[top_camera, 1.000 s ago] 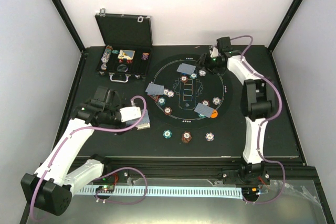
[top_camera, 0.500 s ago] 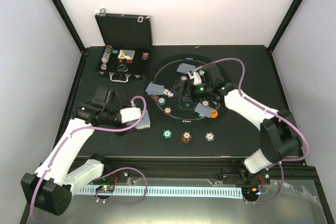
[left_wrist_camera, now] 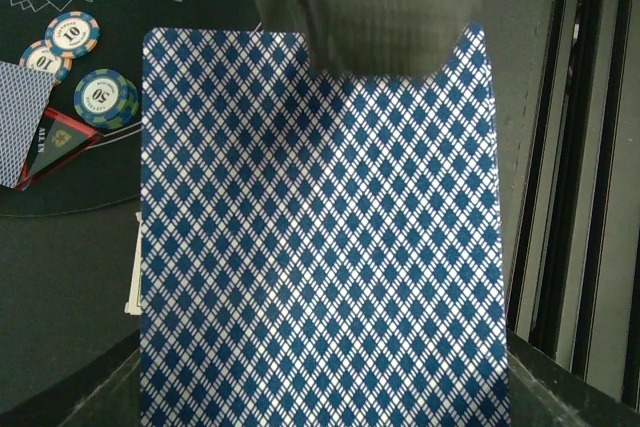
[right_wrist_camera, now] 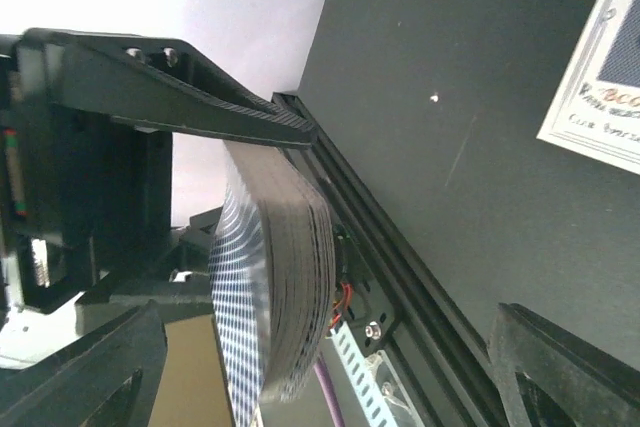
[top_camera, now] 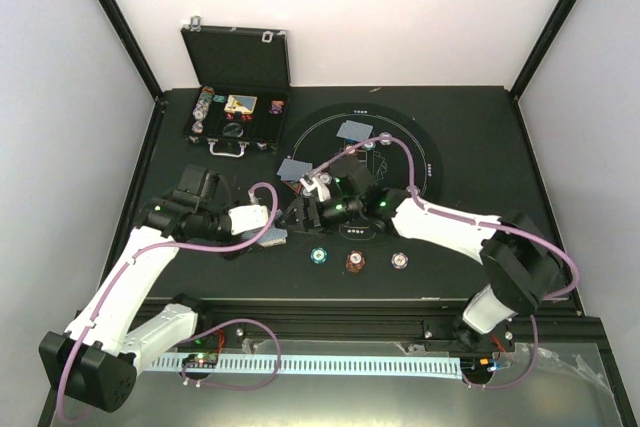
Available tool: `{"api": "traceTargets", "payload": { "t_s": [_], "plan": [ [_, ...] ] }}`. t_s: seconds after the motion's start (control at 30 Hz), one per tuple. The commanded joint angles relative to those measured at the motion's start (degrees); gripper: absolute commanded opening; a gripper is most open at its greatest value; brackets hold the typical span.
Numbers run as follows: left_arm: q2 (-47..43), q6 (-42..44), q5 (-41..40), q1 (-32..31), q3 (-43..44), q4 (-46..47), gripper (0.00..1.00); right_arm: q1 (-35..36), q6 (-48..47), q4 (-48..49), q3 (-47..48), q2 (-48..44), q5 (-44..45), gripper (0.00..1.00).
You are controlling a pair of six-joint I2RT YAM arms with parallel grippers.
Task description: Distribute texas hold em gaming equipment
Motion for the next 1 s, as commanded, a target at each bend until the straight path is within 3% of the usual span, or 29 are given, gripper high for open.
{"api": "traceTargets", "payload": {
  "t_s": [0.0, 0.47, 0.73, 0.97],
  "plan": [
    [0.05, -0.09, 2.01, -0.1, 2.04, 0.4, 0.02, 2.31, 2.66, 4.47, 2.77, 3.72, -1.03, 0.9],
    [-0.01, 0.37, 3.14, -0.23, 2.32, 0.68, 0.02, 4.02, 12.69, 19.18, 5.12, 14.97, -6.83, 0.81],
    [-0.6, 0.36, 3.06, -0.18, 2.5, 0.6, 0.02, 0.67, 12.37, 19.73, -0.14, 13.58, -6.11, 0.74],
    [-0.21, 0.36, 3.45, -0.23, 3.0, 0.52, 0.02, -1.97, 7.99, 13.98, -3.27, 9.71, -4.28, 0.69]
  ]
}}
